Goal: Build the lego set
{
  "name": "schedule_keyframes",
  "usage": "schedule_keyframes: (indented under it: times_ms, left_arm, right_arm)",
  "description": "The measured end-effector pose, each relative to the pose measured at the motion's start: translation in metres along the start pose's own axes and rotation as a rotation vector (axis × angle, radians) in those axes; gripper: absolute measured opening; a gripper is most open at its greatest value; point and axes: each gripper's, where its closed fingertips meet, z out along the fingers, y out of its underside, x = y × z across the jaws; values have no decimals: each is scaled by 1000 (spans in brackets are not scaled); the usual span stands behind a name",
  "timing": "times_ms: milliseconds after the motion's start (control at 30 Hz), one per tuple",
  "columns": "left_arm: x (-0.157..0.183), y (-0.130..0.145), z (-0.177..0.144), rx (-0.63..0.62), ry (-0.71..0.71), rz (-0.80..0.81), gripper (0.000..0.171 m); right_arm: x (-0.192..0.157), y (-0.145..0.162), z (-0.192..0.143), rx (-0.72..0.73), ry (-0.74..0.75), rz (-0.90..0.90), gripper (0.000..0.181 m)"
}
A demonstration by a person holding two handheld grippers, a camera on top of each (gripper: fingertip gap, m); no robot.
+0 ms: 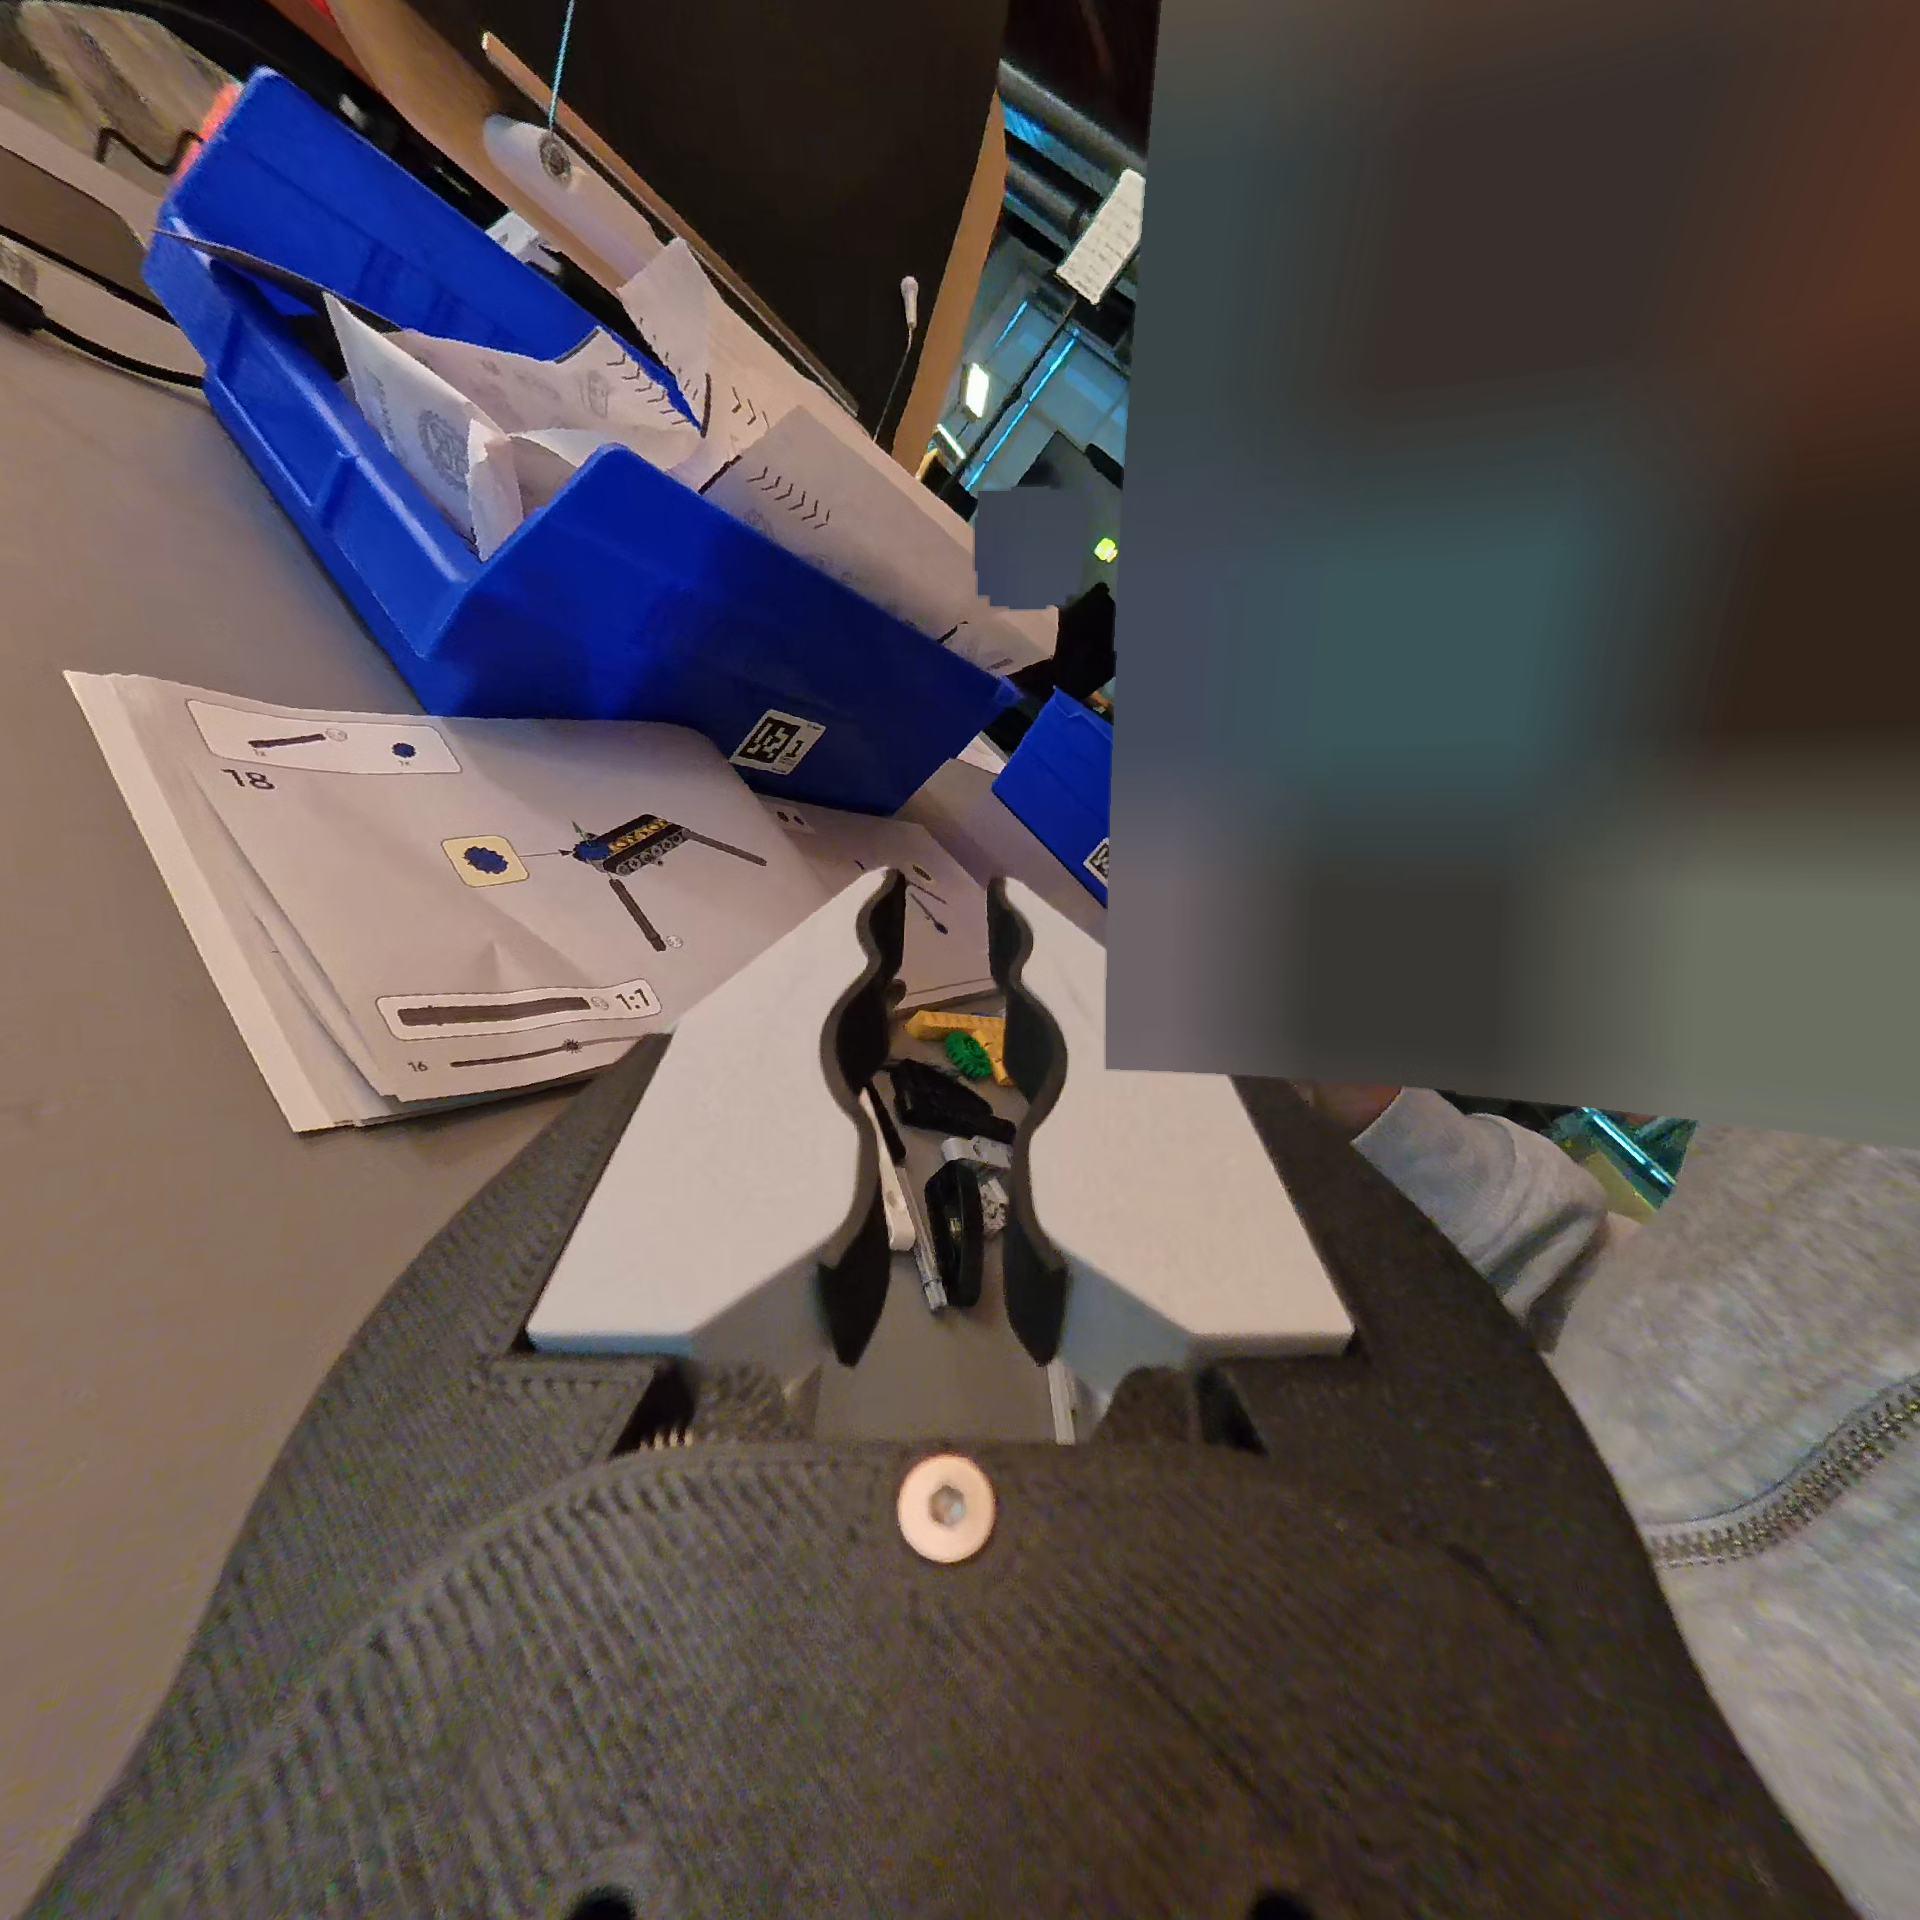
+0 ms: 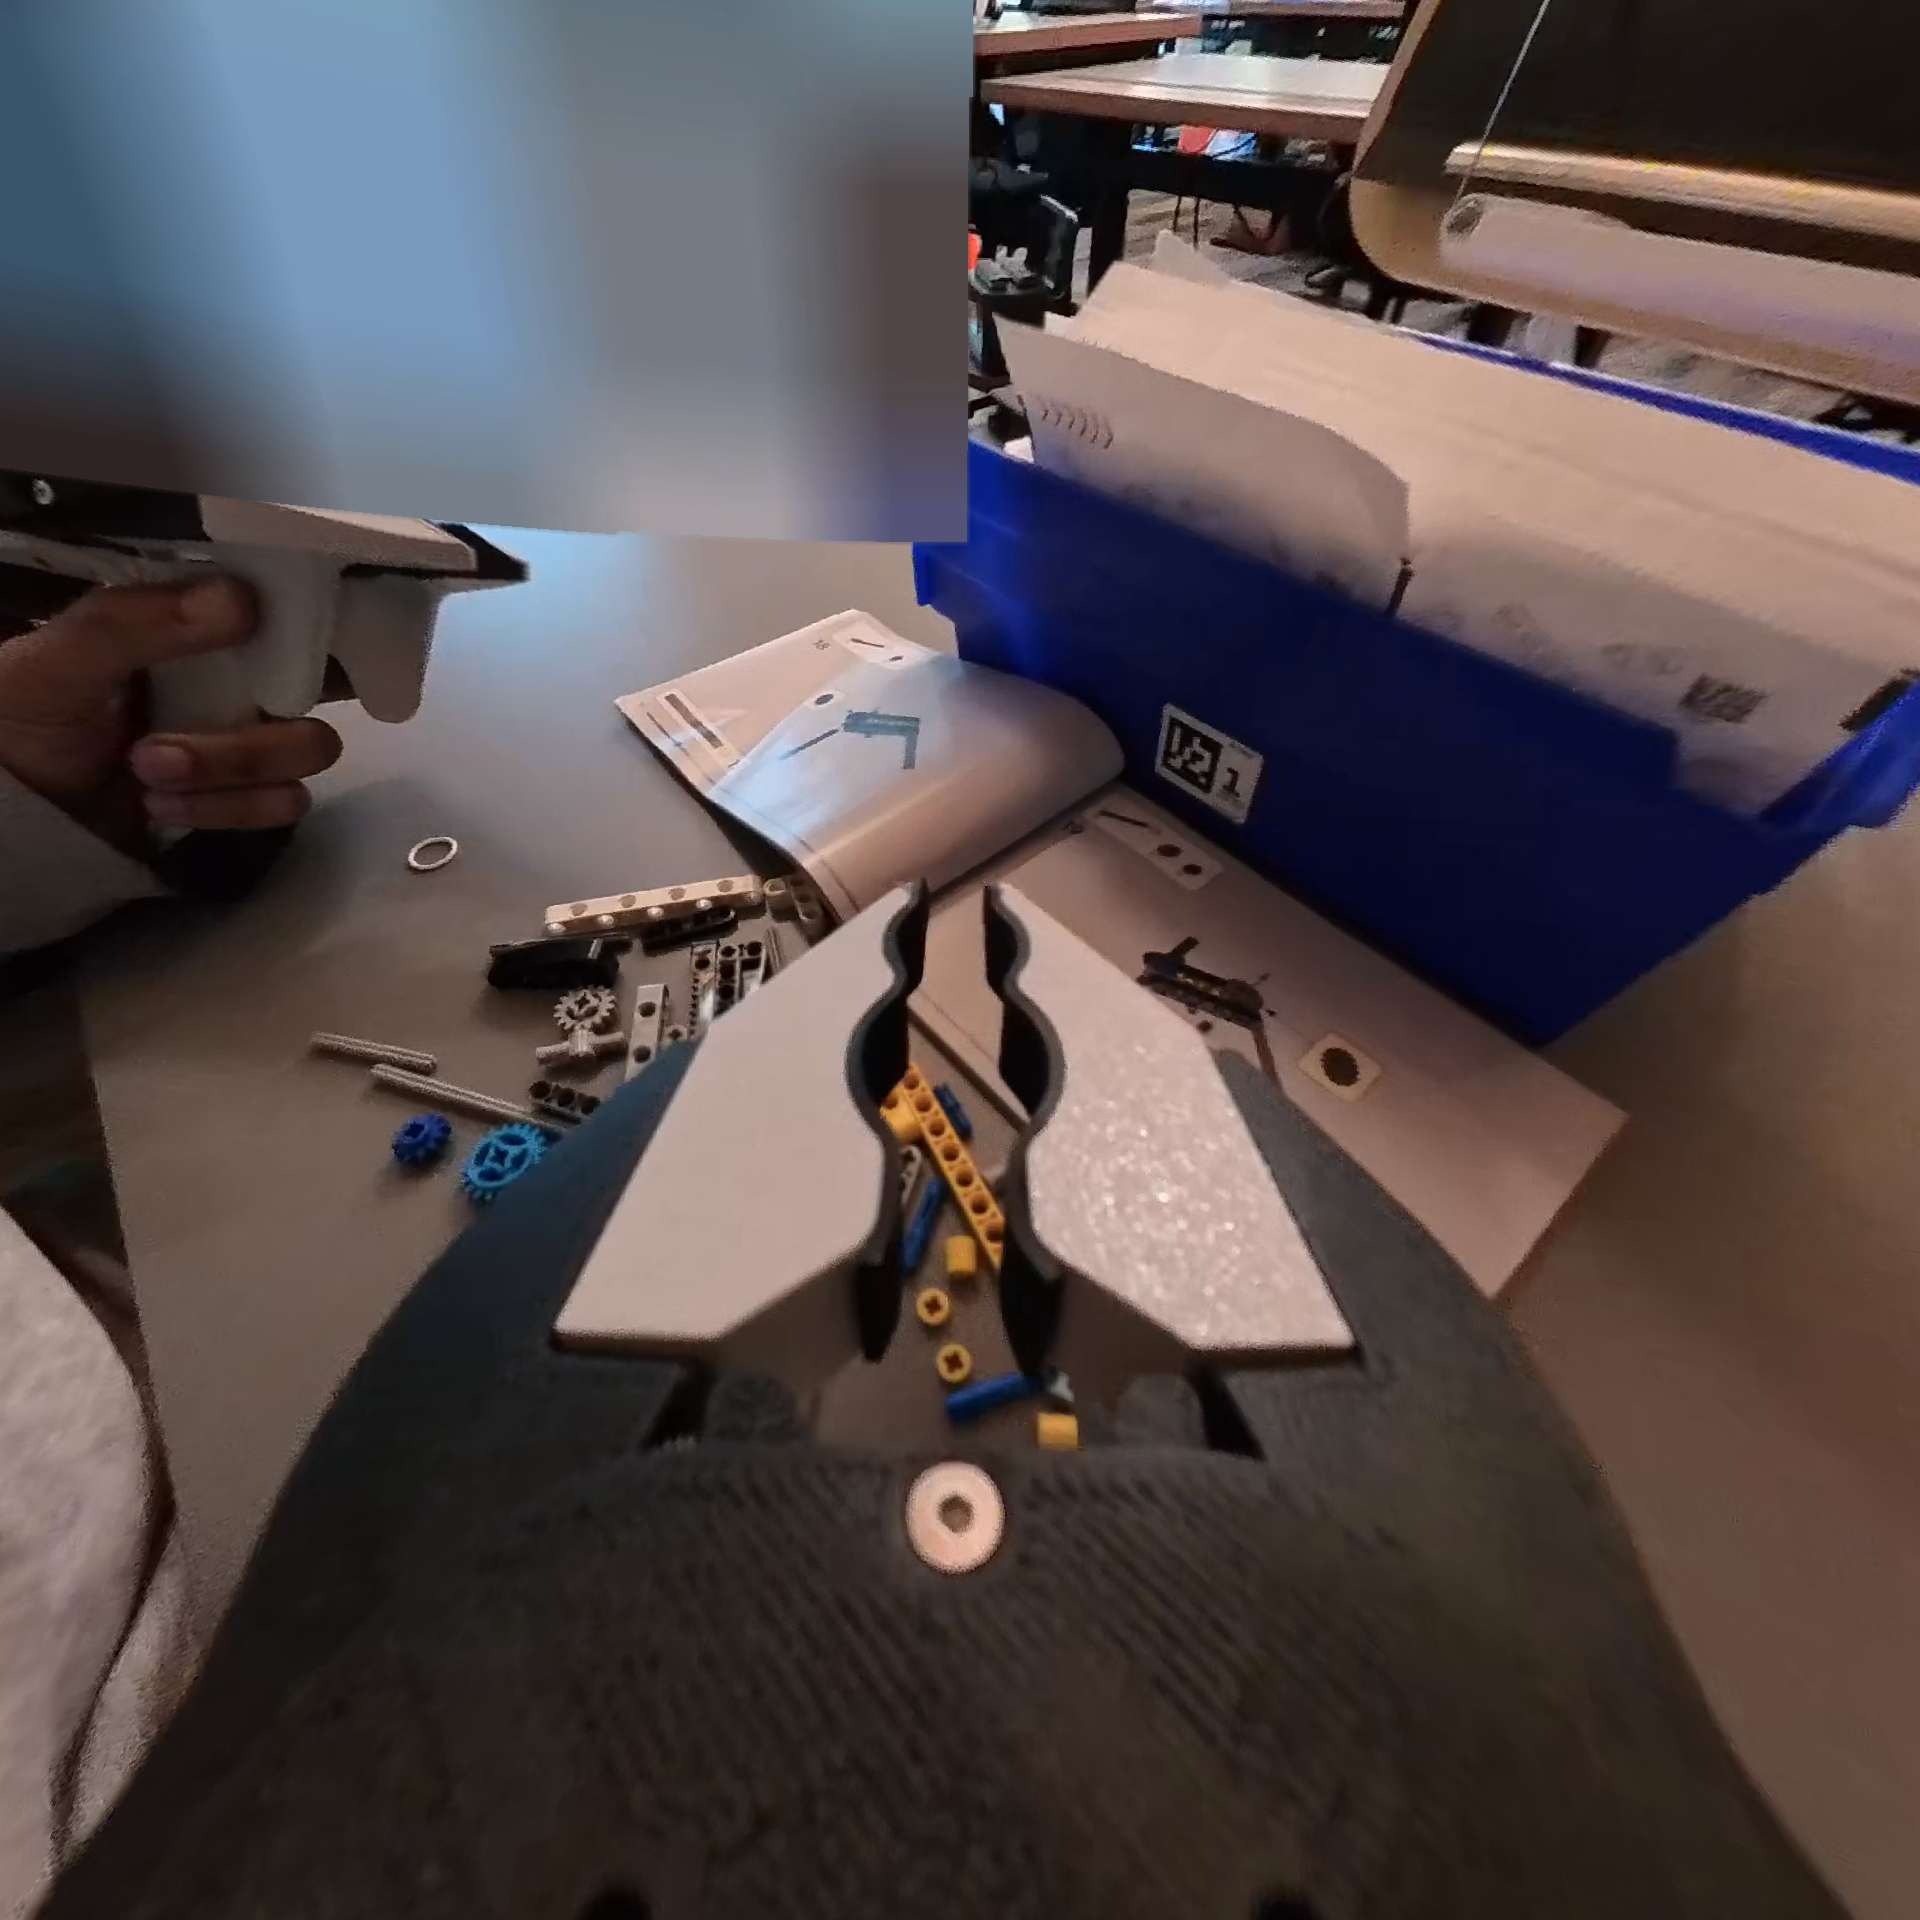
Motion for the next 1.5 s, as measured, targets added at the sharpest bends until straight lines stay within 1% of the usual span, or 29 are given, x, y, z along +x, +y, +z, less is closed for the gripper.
schedule_keyframes:
  times_ms: [233, 433, 933, 1000, 1067, 1100, 1167, 1233, 1267, 1300, 1367, 1433, 1500]
  left_arm:
    - [3, 6, 3, -30, -11, 37, 15]
    - [4, 9, 5, -48, -19, 51, 15]
    - [4, 13, 8, -71, -31, 72, 15]
    - [5, 14, 9, -73, -31, 73, 14]
    - [5, 14, 9, -77, -31, 76, 15]
    - [6, 14, 10, -78, -31, 78, 15]
    - [6, 14, 10, -77, -31, 78, 14]
    - [3, 14, 8, -78, -42, 75, 15]
    - [2, 12, 7, -74, -49, 75, 15]
    - [1, 10, 5, -64, -53, 72, 14]
    - [-2, 4, 0, -40, -60, 62, 14]
    - [-6, -2, -5, -15, -75, 55, 14]
    - [-9, -8, -10, 11, -80, 37, 14]
  right_arm:
    - [0, 0, -16, 36, 7, 34, 10]
    - [-5, 2, -23, 27, 18, -15, 10]
    - [-11, 6, -32, 27, -1, -14, 13]
    - [-11, 7, -29, 24, -6, 3, 16]
    - [-11, 7, -22, 11, -19, 40, 27]
    - [-13, 7, -16, 1, -35, 64, 35]
    - [-22, 3, -1, -15, -88, 107, 63]
    - [-30, -3, 16, -45, -116, 96, 77]
    - [-32, -7, 26, -59, -113, 82, 81]
    - [-31, -9, 36, -87, -90, 68, 80]
    - [-25, -8, 53, -181, -42, 18, 86]
    - [-11, -12, 57, -232, 45, -54, 84]
    - [-2, -26, 48, -195, 111, -91, 78]
